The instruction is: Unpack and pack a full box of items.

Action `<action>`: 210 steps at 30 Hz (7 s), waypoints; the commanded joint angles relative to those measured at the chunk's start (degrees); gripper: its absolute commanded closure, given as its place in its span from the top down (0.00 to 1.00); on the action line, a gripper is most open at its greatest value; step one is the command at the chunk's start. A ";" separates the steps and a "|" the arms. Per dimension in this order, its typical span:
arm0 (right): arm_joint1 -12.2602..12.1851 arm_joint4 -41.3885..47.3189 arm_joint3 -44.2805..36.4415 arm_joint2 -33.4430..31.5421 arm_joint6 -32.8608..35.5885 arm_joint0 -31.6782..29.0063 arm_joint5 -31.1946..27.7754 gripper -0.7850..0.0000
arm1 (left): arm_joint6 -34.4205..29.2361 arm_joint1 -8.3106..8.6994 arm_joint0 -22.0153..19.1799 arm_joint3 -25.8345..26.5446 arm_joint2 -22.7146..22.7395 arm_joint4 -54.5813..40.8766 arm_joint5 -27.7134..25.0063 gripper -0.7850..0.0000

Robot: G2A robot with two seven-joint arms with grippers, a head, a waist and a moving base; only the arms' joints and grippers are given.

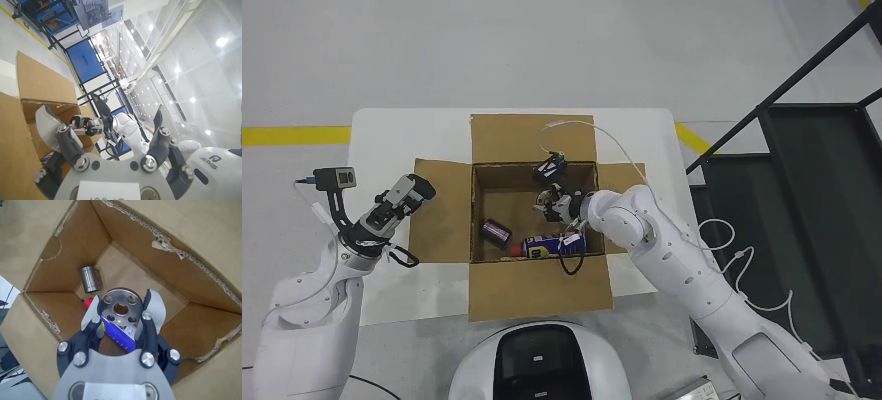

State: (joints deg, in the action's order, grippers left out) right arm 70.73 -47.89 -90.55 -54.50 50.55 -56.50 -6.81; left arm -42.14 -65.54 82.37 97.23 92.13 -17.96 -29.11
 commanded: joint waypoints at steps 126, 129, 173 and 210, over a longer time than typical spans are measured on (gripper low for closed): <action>-7.12 4.32 30.35 -32.22 -10.66 -8.18 0.55 1.00 | 0.00 0.00 0.00 0.00 0.00 0.00 0.00 1.00; -7.46 5.23 22.90 -34.37 -12.87 -12.14 1.78 1.00 | 0.00 0.00 0.00 0.00 0.00 0.00 0.00 1.00; -5.25 -4.67 -10.64 -4.96 -3.35 -4.22 -17.39 1.00 | 0.00 0.00 0.00 0.00 0.00 0.00 0.00 1.00; -5.25 -4.67 -10.64 -4.96 -3.35 -4.22 -17.39 1.00 | 2.17 0.38 -9.32 -11.71 -10.04 23.21 10.71 1.00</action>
State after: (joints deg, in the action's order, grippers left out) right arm 65.48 -52.56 -101.20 -59.47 47.20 -60.73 -24.20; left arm -40.14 -65.16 73.34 85.73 82.13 5.39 -18.31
